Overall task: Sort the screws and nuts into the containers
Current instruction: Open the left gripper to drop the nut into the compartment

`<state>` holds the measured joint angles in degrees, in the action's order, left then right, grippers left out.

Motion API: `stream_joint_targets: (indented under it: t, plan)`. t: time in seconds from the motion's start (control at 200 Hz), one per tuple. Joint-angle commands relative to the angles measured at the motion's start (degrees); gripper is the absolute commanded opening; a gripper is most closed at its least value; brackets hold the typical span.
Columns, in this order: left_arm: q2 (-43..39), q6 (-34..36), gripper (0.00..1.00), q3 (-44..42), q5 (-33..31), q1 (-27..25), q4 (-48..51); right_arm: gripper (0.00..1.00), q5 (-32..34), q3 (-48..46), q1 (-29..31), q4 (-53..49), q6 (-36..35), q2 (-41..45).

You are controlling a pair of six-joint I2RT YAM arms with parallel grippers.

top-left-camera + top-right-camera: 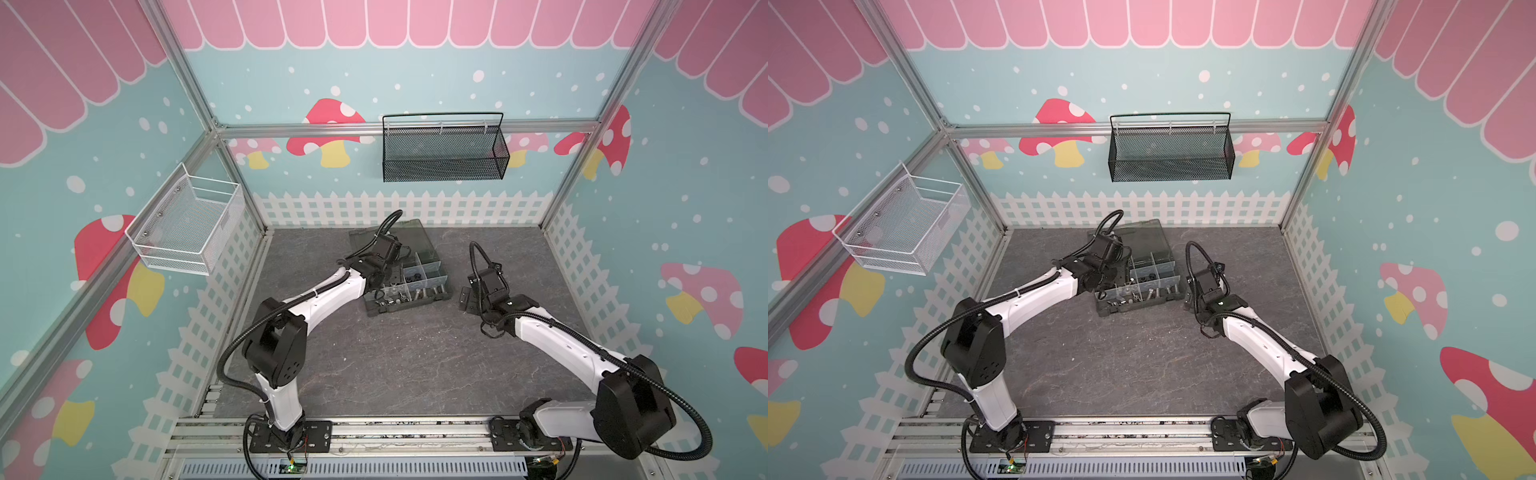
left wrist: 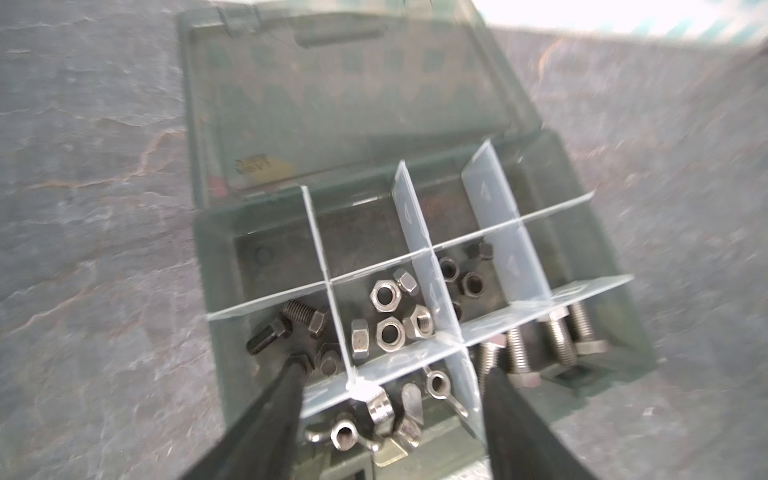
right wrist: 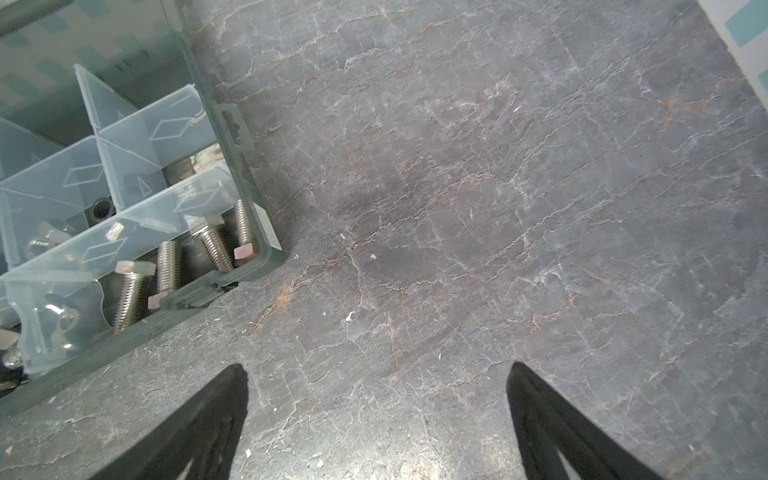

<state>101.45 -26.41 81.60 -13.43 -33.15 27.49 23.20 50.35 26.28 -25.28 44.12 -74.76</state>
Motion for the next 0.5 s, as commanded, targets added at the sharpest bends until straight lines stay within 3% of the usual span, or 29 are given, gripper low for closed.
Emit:
stream_joint_targets:
  t: [0.0,0.105,0.495]
  plan:
    - [-4.8,-0.4,0.86,-3.6,-3.3,0.4,-0.7,0.98,3.5,-1.9,-0.2,-0.2,1.6,3.0]
    - [-9.7,-0.9,0.99,-7.5,-6.4,0.4,-1.5,0.98,4.5,-3.5,-0.2,1.5,0.9,5.8]
    - [-33.3,-3.4,1.0,-26.2,-20.3,1.0,-5.3,0.98,9.7,-16.9,-0.2,12.9,-2.2,24.6]
